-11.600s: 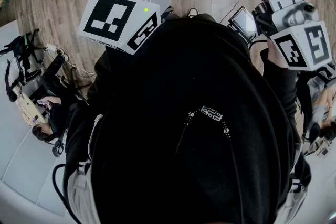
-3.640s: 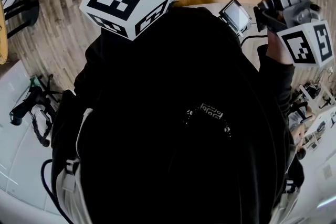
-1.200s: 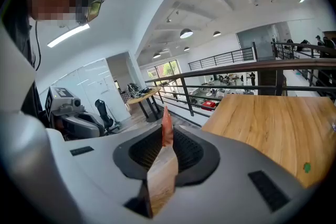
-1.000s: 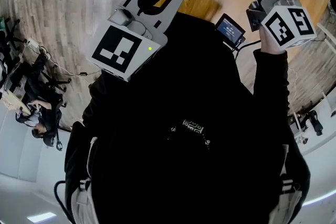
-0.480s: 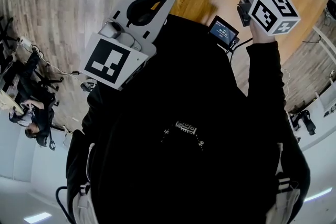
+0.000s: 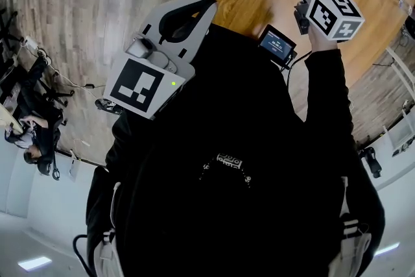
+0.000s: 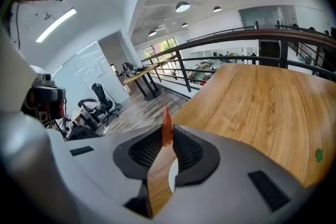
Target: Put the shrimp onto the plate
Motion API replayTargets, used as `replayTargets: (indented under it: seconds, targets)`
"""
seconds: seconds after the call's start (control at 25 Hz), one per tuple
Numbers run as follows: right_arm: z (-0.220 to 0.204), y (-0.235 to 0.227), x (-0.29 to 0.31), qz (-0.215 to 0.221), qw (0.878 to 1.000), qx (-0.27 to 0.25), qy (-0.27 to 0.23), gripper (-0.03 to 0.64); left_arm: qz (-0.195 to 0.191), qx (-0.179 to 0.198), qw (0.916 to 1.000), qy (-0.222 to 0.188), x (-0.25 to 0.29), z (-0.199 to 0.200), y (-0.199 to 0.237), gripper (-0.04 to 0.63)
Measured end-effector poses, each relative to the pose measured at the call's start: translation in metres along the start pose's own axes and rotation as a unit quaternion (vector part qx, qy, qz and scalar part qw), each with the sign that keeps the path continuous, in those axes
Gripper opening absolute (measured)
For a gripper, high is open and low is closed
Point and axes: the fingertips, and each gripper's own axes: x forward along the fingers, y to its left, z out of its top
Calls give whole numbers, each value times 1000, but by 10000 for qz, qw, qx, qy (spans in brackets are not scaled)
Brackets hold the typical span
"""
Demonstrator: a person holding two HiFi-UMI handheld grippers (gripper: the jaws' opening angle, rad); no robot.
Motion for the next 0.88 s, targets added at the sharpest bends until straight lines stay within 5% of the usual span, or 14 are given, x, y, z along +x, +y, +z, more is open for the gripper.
replayTargets:
  seconds: [0.88]
  targets:
    - [-59,-38,28,-205,9976,185,638,75,56,-22,10000,74,-4,-4,2,-3]
